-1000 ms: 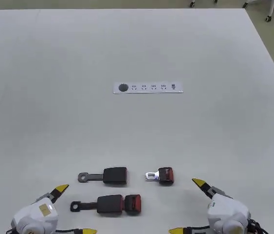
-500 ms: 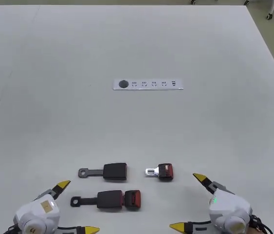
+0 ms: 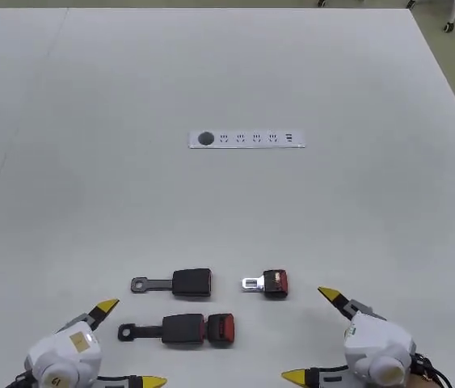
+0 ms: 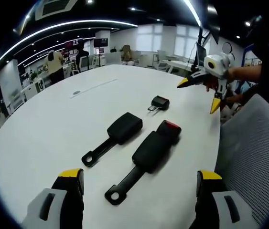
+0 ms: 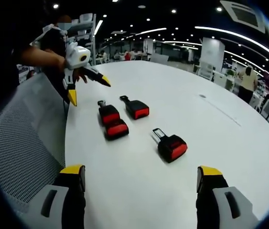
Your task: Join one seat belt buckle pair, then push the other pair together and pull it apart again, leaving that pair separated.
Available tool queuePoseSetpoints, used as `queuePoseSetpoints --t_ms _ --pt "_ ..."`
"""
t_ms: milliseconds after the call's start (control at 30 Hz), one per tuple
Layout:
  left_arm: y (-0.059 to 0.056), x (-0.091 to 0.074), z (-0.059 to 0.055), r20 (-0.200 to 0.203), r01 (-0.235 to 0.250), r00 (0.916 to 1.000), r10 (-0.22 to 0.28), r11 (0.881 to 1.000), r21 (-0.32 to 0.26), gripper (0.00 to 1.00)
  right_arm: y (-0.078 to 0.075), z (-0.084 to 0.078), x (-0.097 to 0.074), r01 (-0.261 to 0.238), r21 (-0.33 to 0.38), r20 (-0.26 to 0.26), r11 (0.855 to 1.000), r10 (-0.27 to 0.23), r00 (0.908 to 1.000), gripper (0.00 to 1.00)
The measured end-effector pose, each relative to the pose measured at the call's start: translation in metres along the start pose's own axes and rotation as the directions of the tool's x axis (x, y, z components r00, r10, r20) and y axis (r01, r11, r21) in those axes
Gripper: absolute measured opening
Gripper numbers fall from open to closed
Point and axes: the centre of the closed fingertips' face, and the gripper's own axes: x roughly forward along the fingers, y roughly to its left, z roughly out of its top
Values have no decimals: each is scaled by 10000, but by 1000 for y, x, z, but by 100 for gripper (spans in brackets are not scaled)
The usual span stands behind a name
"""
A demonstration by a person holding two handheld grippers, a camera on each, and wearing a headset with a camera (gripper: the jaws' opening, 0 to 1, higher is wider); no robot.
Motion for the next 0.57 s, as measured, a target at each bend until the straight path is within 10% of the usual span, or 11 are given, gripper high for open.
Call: queuePoseSetpoints --t_ms 567 --pt "1 1 -2 25 3 10000 -4 9999 105 100 2 -3 0 -49 -169 -204 9998 46 9998 97"
